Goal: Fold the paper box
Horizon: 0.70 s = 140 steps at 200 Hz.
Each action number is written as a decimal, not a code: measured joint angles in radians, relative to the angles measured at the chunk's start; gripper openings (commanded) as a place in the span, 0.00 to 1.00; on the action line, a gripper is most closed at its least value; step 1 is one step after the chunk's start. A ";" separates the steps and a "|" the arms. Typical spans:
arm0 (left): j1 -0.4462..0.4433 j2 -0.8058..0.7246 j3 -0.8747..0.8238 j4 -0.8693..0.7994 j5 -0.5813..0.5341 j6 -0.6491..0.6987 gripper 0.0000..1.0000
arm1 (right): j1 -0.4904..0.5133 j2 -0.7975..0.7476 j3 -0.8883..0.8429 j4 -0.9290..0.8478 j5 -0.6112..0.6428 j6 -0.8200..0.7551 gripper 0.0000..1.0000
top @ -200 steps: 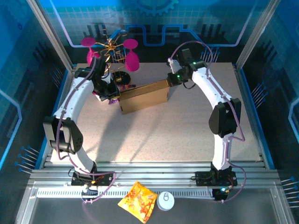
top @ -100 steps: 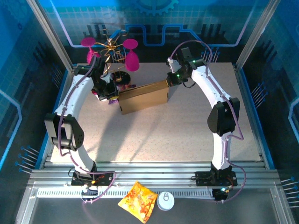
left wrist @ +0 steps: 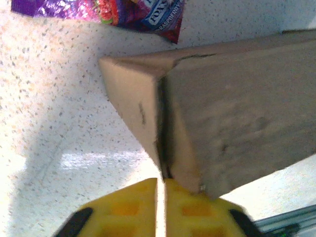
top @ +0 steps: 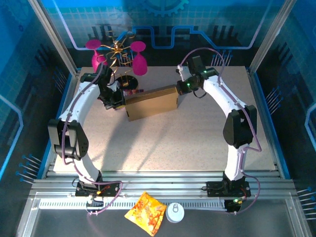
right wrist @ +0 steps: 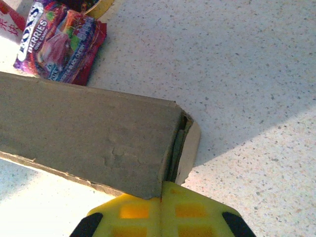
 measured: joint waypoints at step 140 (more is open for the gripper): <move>0.064 -0.357 -0.496 0.610 0.166 -1.183 0.67 | 0.000 -0.001 -0.008 0.023 0.007 -0.003 0.00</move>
